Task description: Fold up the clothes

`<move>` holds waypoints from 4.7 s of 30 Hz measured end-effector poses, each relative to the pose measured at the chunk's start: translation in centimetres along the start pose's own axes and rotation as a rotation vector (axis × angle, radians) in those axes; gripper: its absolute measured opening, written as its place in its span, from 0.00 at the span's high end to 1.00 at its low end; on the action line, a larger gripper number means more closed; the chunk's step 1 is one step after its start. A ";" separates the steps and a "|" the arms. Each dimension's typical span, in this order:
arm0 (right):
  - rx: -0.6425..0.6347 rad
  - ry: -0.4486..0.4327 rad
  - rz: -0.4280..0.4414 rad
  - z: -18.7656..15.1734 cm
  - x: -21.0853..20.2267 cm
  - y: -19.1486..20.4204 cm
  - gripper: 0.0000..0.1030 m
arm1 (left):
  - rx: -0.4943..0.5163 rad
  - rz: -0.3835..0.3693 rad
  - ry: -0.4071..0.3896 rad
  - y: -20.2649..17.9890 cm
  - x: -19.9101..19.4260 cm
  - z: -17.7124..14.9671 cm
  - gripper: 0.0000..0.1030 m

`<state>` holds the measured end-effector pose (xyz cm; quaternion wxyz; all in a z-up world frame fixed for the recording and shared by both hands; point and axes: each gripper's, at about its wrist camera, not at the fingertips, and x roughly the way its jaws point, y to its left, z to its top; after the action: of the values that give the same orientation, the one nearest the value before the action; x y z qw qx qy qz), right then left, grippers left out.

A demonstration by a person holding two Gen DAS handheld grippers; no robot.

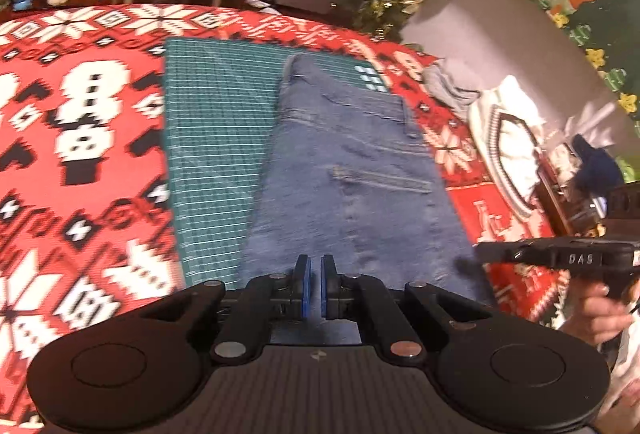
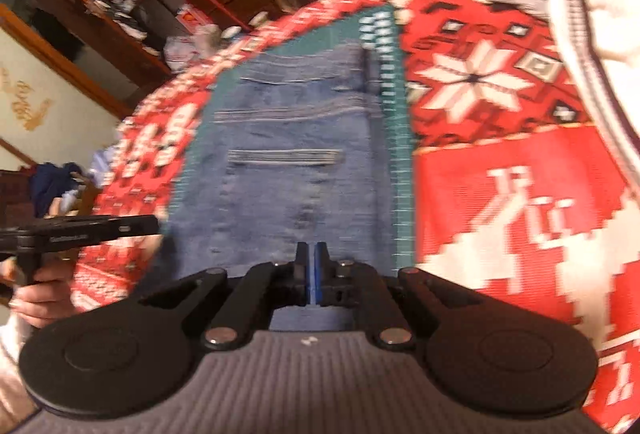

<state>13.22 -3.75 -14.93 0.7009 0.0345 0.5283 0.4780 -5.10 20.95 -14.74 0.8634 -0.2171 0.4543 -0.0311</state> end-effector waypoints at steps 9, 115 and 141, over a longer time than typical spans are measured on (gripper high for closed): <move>-0.030 0.082 0.016 -0.6 4.4 3.2 0.94 | -0.013 0.041 0.072 -0.1 3.0 -1.1 0.97; 0.048 0.072 -0.119 -4.0 -0.4 0.1 1.00 | -0.247 0.068 0.005 4.8 -6.0 -11.5 0.97; -0.018 -0.042 -0.102 -2.0 -4.5 2.8 0.70 | -0.261 0.097 -0.049 3.7 -10.7 -8.7 0.39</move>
<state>10.00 -6.35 -11.08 0.7357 0.0112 0.5101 0.4454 -18.83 24.00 -12.24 0.8391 -0.3061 0.4434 0.0755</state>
